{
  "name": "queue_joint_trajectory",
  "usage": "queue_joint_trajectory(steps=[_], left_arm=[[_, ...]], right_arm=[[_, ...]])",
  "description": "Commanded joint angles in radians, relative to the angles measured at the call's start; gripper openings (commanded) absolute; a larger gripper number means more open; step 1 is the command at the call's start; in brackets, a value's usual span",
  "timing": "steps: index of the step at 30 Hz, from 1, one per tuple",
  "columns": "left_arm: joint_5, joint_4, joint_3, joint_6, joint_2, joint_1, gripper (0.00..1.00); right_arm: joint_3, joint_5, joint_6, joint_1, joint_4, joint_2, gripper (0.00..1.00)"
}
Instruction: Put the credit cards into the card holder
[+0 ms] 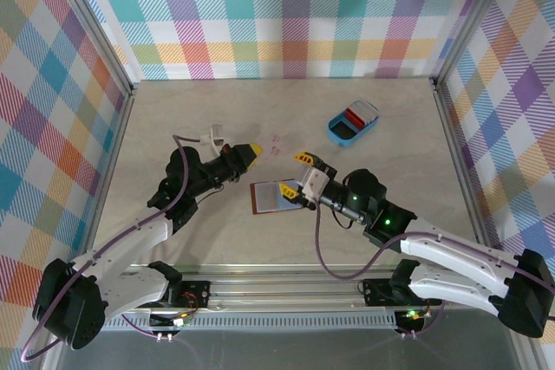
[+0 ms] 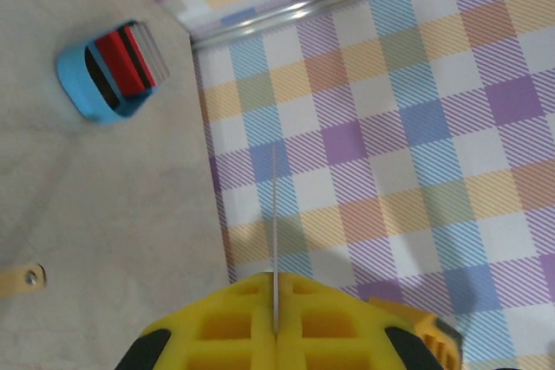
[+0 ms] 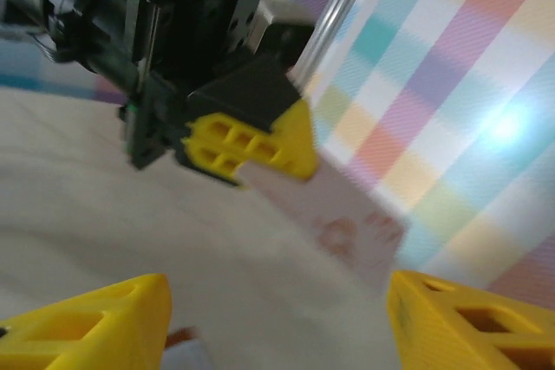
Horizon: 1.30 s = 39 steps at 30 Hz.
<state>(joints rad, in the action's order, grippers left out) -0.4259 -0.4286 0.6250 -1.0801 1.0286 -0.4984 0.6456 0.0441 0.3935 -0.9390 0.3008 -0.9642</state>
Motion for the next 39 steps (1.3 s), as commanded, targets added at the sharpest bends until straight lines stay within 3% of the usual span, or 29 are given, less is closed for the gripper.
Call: queue_joint_trajectory(steps=[1, 9, 12, 25, 32, 39], left_arm=[[0.064, 0.056, 0.028, 0.098, -0.021, 0.007, 0.0], [0.083, 0.07, 0.018, 0.134, -0.033, 0.006, 0.0], [0.09, 0.091, 0.019, 0.147, -0.038, 0.006, 0.0], [0.142, 0.196, 0.044, 0.123, -0.025, -0.015, 0.0], [0.165, 0.157, 0.045, 0.104, 0.001, -0.031, 0.0], [0.186, 0.127, 0.044, 0.101, 0.008, -0.038, 0.0]], right_arm=[[0.084, -0.113, -0.52, 0.031, -0.173, -0.038, 0.64], [-0.043, -0.329, -1.229, 0.23, 0.107, -0.079, 0.64], [-0.075, -0.348, -1.372, 0.256, 0.168, -0.088, 0.64], [-0.065, -0.318, -1.509, 0.256, 0.124, -0.085, 0.69], [-0.056, -0.371, -1.572, 0.255, 0.177, -0.134, 0.69], [-0.084, -0.319, -1.615, 0.254, 0.246, -0.147, 0.68]])
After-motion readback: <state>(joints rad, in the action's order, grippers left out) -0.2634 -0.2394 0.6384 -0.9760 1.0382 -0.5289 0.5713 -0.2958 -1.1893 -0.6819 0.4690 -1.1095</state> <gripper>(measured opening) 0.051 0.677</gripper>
